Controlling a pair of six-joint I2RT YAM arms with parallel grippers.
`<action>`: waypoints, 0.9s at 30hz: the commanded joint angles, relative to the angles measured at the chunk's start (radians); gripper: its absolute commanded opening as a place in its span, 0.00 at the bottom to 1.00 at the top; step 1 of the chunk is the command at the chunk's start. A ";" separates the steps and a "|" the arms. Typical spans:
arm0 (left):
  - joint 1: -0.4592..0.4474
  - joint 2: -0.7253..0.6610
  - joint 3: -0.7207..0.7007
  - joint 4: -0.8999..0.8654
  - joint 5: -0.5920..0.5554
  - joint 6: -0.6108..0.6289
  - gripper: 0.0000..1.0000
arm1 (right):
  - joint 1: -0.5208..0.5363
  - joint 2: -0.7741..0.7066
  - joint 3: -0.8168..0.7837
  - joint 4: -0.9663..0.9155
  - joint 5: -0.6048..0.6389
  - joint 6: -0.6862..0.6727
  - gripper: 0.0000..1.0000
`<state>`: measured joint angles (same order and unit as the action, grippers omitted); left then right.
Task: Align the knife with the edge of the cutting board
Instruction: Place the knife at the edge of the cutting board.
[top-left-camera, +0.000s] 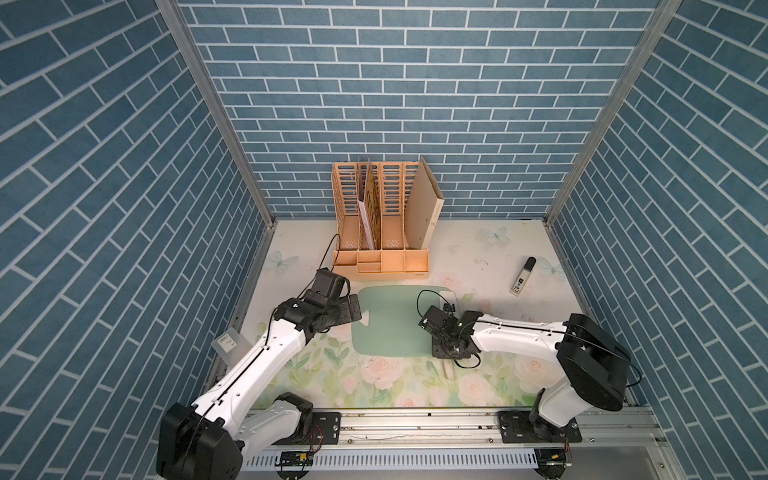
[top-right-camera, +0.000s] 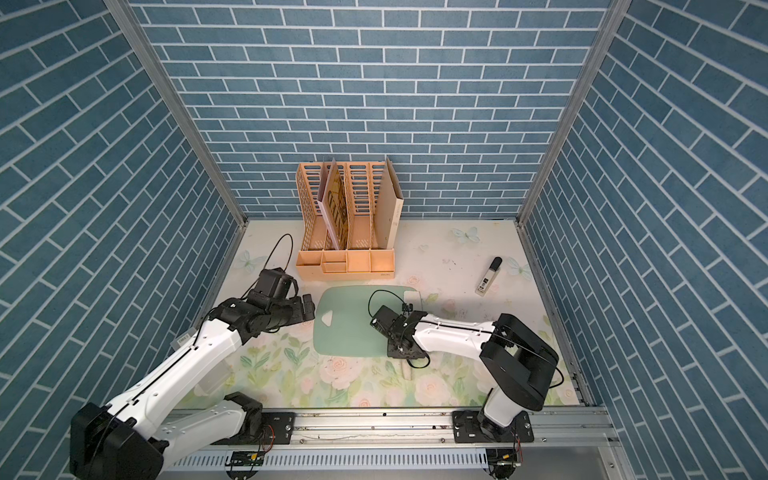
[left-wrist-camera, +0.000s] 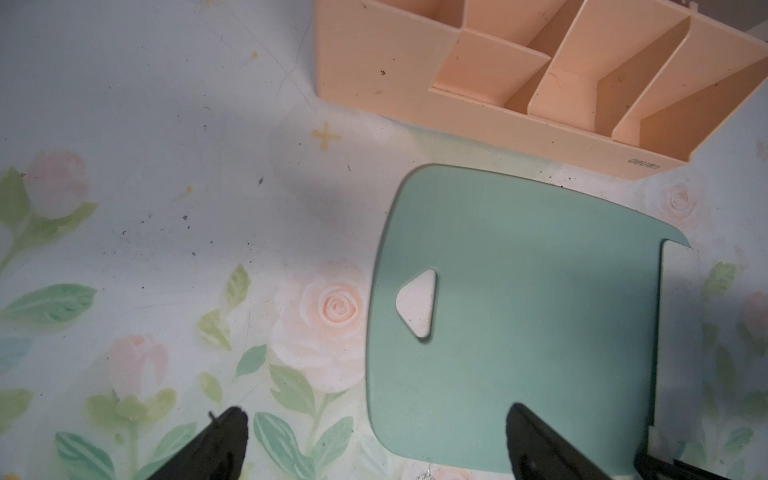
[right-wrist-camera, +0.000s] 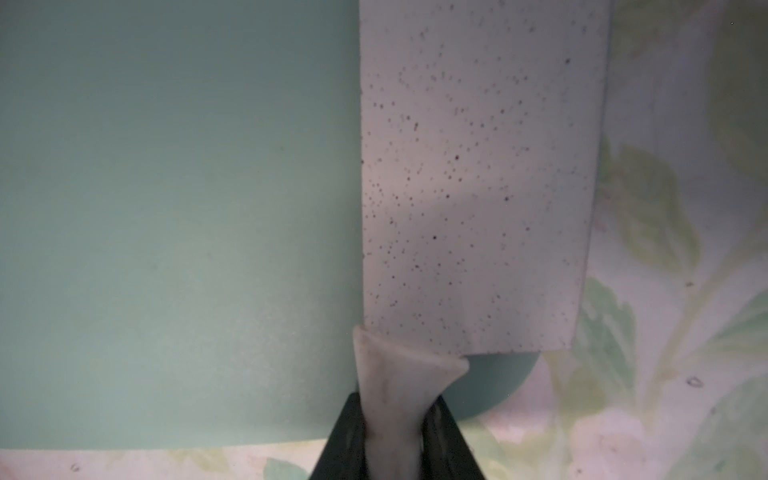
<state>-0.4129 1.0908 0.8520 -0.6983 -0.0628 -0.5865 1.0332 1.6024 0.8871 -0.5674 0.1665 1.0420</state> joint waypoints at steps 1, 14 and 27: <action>-0.005 0.006 -0.009 -0.012 -0.006 0.009 1.00 | 0.010 -0.010 -0.019 -0.020 0.017 0.041 0.00; -0.008 0.004 -0.008 -0.015 -0.009 0.007 1.00 | 0.039 0.016 -0.019 -0.006 -0.001 0.052 0.00; -0.008 0.003 -0.008 -0.012 -0.008 0.007 1.00 | 0.075 0.006 -0.067 0.008 -0.015 0.094 0.00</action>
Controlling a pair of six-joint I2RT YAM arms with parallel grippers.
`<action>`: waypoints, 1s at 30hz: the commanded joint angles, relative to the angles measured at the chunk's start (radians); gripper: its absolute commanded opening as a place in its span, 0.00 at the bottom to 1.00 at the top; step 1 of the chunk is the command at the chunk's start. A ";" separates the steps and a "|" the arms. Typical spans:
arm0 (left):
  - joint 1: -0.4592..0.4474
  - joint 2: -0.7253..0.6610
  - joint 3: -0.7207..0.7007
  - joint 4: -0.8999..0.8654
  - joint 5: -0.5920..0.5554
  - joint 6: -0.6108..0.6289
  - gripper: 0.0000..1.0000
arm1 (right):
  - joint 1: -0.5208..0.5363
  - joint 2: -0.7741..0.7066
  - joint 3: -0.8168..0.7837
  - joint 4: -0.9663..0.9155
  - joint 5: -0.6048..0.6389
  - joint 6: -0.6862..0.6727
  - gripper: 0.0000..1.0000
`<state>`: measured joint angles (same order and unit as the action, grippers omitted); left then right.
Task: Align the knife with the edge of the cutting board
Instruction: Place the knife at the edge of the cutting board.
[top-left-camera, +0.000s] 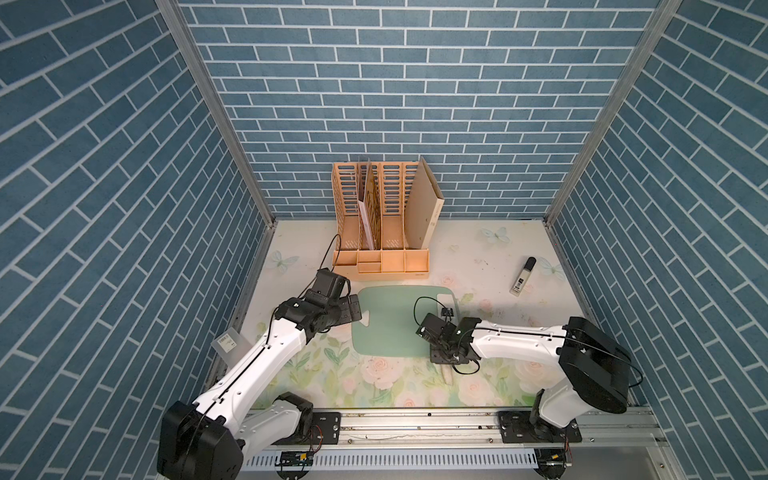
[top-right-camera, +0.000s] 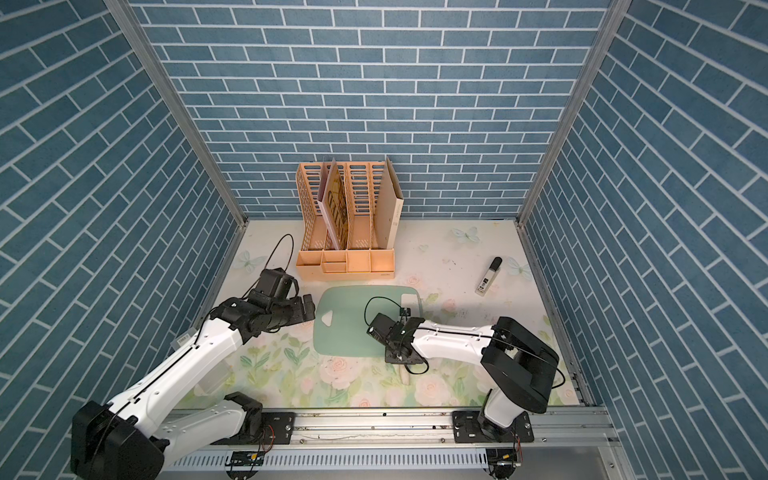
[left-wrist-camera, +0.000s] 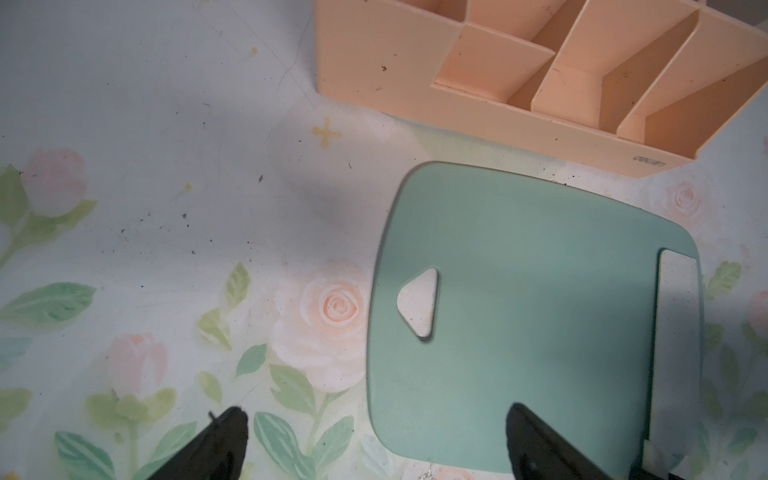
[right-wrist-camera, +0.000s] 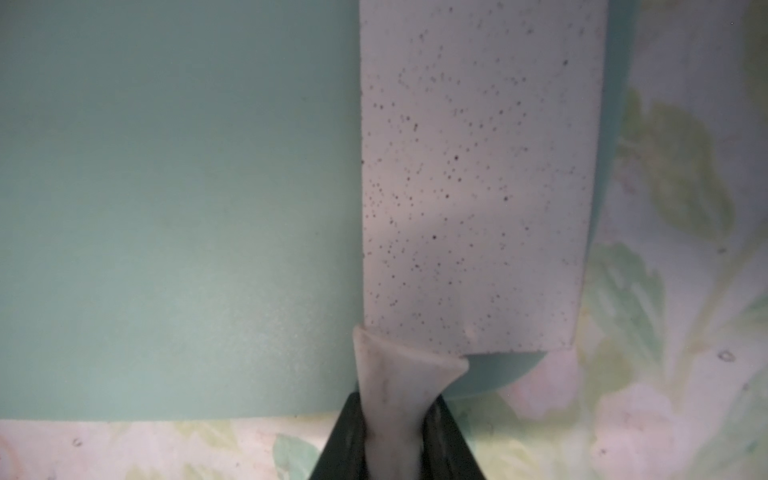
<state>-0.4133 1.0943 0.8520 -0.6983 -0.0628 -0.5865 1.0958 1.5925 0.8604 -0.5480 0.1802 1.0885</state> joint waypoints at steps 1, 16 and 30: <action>-0.008 0.001 -0.008 -0.013 -0.008 0.007 1.00 | 0.015 0.015 -0.042 -0.012 -0.029 0.048 0.00; -0.007 0.001 -0.010 -0.013 -0.009 0.007 1.00 | 0.027 -0.030 -0.088 -0.013 -0.041 0.070 0.00; -0.009 0.001 -0.010 -0.013 -0.009 0.005 1.00 | 0.033 -0.019 -0.097 -0.027 -0.050 0.072 0.00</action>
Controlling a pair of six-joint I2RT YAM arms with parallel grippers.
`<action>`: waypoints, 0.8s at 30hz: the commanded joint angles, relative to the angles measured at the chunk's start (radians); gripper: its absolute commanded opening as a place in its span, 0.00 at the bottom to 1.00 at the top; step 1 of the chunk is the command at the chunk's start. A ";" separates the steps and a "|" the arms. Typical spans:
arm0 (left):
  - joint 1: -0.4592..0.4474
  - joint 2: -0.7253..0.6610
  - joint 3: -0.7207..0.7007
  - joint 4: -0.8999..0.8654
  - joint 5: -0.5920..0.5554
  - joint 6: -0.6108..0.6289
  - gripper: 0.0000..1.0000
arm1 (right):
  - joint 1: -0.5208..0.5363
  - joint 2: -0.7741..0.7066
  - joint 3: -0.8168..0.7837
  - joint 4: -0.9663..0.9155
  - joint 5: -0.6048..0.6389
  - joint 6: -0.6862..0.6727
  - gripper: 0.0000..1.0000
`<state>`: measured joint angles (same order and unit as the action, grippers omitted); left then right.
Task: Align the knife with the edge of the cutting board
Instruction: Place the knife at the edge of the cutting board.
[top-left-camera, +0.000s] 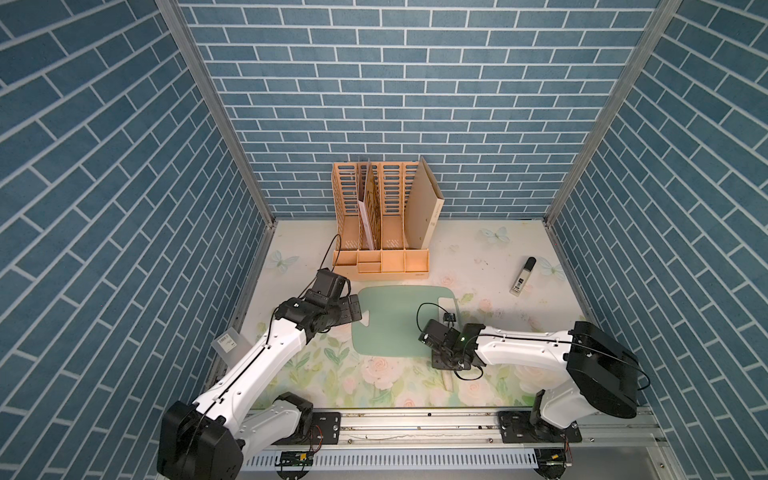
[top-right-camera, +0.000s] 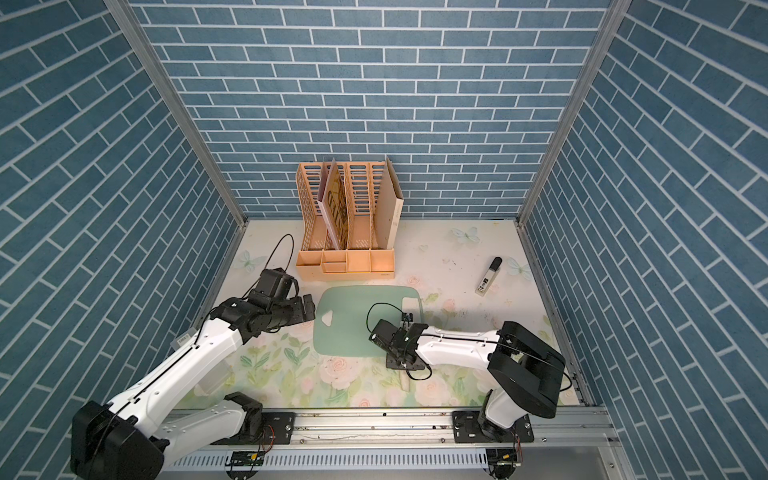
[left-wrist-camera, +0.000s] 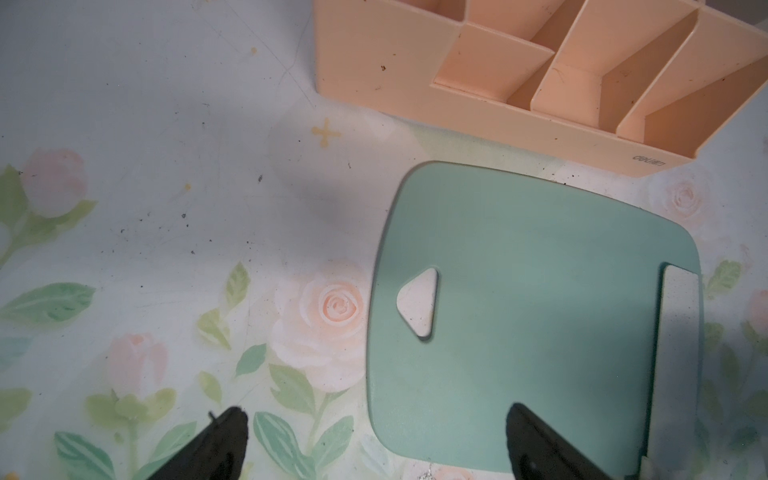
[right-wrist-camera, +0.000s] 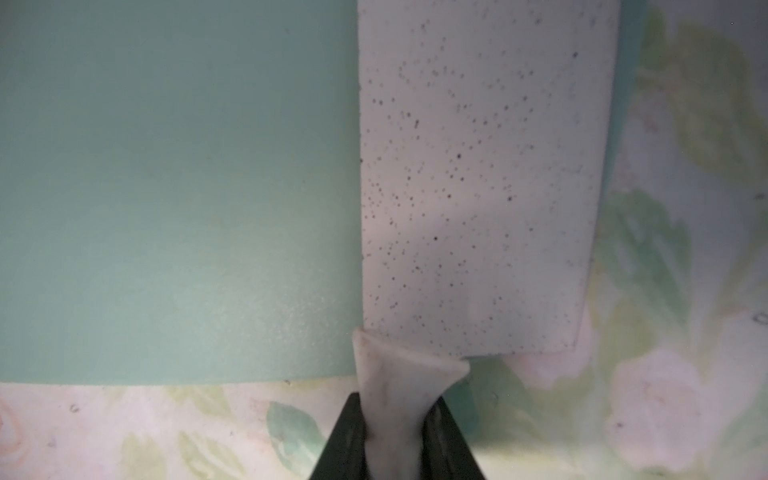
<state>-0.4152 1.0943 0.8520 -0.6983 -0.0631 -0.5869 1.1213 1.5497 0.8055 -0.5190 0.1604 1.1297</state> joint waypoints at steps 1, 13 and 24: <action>-0.007 0.001 -0.010 -0.014 -0.009 0.006 1.00 | 0.008 0.024 -0.041 -0.057 -0.030 0.030 0.00; -0.007 0.005 -0.010 -0.014 -0.007 0.007 1.00 | 0.008 0.049 -0.026 -0.064 -0.022 0.024 0.00; -0.007 0.022 -0.008 -0.013 -0.007 0.009 1.00 | 0.006 0.033 -0.020 -0.094 0.004 0.024 0.00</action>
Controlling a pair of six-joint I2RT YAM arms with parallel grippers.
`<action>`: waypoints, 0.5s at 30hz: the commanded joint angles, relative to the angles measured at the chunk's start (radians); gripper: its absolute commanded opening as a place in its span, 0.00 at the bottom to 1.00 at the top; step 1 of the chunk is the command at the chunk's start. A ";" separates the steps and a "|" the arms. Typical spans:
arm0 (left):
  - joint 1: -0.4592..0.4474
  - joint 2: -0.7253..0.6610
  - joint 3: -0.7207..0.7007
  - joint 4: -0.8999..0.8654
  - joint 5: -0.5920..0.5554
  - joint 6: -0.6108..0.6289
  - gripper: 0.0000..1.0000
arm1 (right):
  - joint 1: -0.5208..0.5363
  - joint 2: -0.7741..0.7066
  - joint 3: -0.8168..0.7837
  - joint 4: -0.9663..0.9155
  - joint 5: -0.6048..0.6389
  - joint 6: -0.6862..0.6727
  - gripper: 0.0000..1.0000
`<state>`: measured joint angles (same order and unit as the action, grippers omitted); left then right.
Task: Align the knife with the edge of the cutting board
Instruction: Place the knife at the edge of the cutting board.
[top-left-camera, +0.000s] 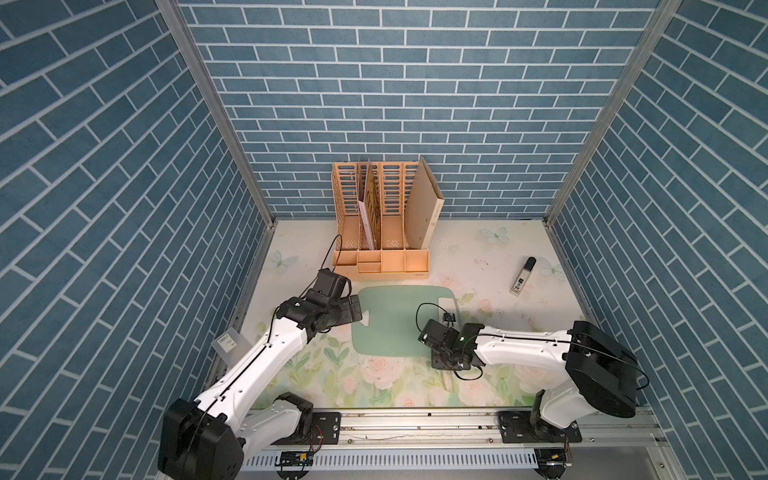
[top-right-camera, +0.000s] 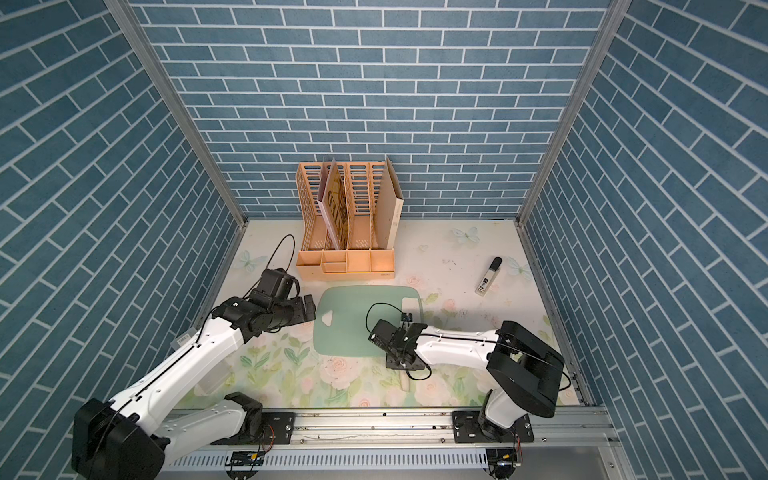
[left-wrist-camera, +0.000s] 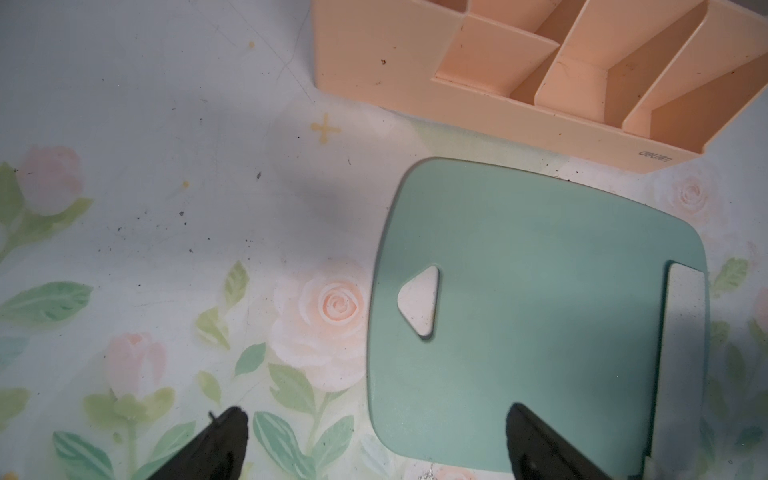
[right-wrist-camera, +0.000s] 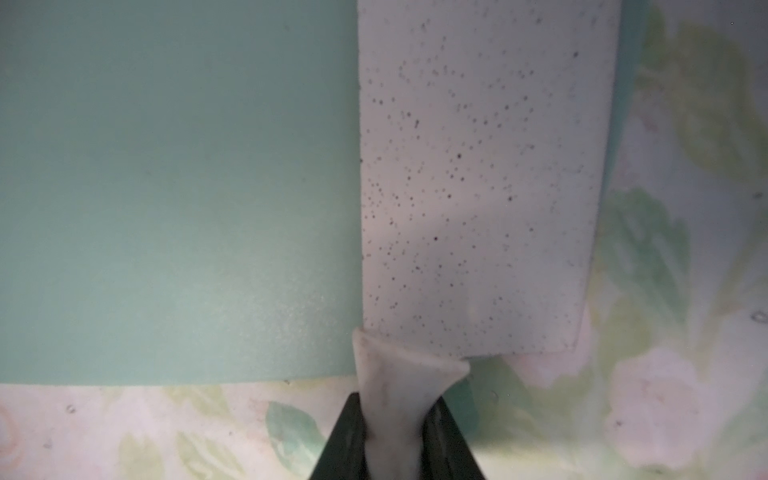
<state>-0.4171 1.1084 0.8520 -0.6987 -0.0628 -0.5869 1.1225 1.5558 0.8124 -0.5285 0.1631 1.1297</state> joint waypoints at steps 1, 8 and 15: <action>-0.006 0.011 -0.007 -0.014 -0.007 0.009 1.00 | 0.003 0.027 -0.029 -0.084 0.002 0.023 0.00; -0.005 0.011 -0.008 -0.015 -0.008 0.007 1.00 | 0.003 0.015 -0.044 -0.083 0.002 0.026 0.00; -0.006 0.011 -0.007 -0.015 -0.008 0.008 1.00 | 0.002 0.013 -0.047 -0.085 0.006 0.025 0.00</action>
<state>-0.4175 1.1240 0.8520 -0.6987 -0.0631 -0.5865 1.1229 1.5517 0.8082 -0.5312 0.1654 1.1297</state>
